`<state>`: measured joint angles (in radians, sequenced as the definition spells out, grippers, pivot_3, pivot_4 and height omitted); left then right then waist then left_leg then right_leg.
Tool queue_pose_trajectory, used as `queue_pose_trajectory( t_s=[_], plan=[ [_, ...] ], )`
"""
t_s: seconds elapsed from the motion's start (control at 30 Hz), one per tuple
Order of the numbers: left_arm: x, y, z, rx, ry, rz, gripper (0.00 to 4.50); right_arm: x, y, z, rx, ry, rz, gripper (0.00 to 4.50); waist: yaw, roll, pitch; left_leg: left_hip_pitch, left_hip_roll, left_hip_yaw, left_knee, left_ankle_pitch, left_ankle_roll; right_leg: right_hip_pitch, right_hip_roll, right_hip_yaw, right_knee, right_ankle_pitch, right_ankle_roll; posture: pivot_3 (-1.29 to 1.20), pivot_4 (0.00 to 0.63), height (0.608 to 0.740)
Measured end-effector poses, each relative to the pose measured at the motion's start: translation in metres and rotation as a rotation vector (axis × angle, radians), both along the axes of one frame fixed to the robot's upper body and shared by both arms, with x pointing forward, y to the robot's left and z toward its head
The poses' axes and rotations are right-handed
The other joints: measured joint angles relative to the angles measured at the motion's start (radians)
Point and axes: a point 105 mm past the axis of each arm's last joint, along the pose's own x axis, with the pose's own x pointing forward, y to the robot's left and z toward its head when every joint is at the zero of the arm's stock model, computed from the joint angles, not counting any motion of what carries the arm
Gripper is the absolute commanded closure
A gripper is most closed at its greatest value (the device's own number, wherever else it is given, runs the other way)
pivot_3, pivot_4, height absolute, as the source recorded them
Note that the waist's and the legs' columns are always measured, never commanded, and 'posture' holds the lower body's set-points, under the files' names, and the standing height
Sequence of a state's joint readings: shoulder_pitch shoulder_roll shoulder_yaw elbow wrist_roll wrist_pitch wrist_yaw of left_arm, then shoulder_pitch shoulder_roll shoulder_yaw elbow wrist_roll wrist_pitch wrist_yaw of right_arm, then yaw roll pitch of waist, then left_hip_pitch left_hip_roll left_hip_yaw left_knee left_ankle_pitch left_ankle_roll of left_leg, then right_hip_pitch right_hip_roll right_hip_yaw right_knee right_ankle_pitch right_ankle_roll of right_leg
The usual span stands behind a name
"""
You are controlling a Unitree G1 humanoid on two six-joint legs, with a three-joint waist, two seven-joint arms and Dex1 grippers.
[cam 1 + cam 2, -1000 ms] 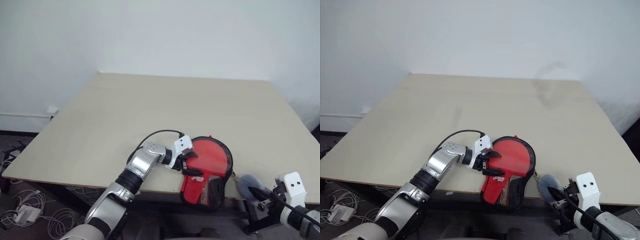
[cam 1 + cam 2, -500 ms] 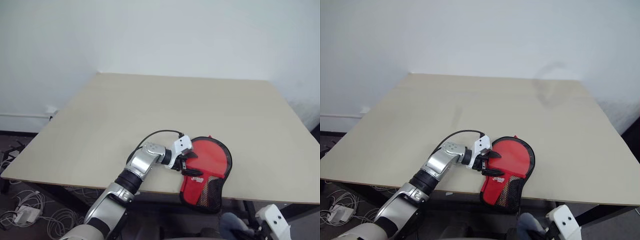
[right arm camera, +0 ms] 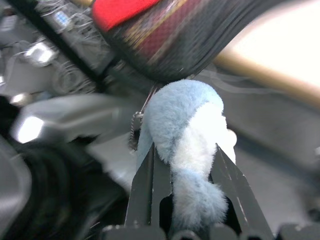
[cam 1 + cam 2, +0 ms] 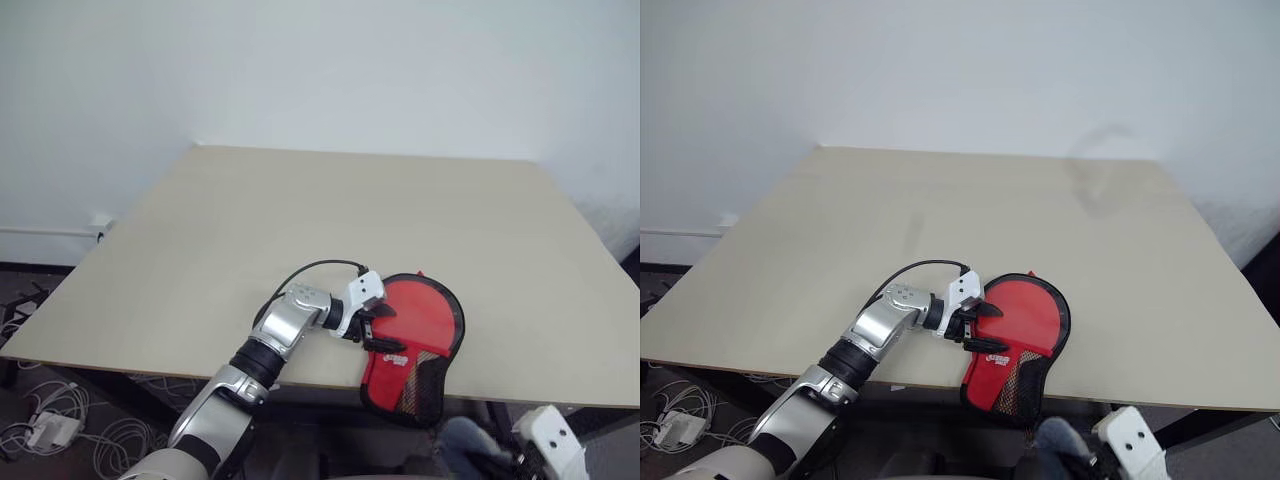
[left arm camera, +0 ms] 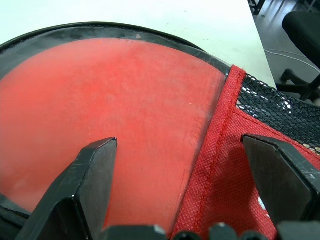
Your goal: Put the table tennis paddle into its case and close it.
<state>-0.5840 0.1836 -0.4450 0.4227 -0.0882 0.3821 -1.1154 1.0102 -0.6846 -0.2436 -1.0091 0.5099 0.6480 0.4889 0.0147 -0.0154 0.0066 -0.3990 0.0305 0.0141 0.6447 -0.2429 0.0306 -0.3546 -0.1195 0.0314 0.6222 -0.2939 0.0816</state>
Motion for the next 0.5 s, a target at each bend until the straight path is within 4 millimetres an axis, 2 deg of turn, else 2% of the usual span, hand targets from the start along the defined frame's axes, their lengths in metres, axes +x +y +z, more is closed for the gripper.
queue_pose_trajectory(
  t_s=[0.17,0.33,0.5],
  plan=[
    [0.0,0.0,0.0,0.0,0.0,0.001,0.27,0.018,-0.006,0.012,-0.032,-0.103,0.008,4.32,0.0,0.0,0.0,0.0,-0.004,0.0,0.0,0.0,0.0,0.001,0.001,-0.001,0.0,0.0,0.0,0.0,0.0,0.728],
    [0.001,0.001,0.0,0.002,-0.001,0.006,0.27,0.039,-0.002,0.021,-0.051,-0.211,0.035,4.32,-0.001,0.0,0.0,0.0,-0.005,0.0,0.001,0.0,0.0,0.001,0.002,-0.001,0.0,0.0,0.0,0.0,0.0,0.728],
    [0.001,0.001,0.0,0.003,-0.002,0.01,0.27,0.058,0.005,0.018,-0.043,-0.275,0.039,4.32,-0.001,-0.001,0.0,0.001,-0.005,0.0,0.001,0.0,0.0,0.001,0.003,-0.001,0.0,0.0,0.0,0.0,0.0,0.728]
  ],
)
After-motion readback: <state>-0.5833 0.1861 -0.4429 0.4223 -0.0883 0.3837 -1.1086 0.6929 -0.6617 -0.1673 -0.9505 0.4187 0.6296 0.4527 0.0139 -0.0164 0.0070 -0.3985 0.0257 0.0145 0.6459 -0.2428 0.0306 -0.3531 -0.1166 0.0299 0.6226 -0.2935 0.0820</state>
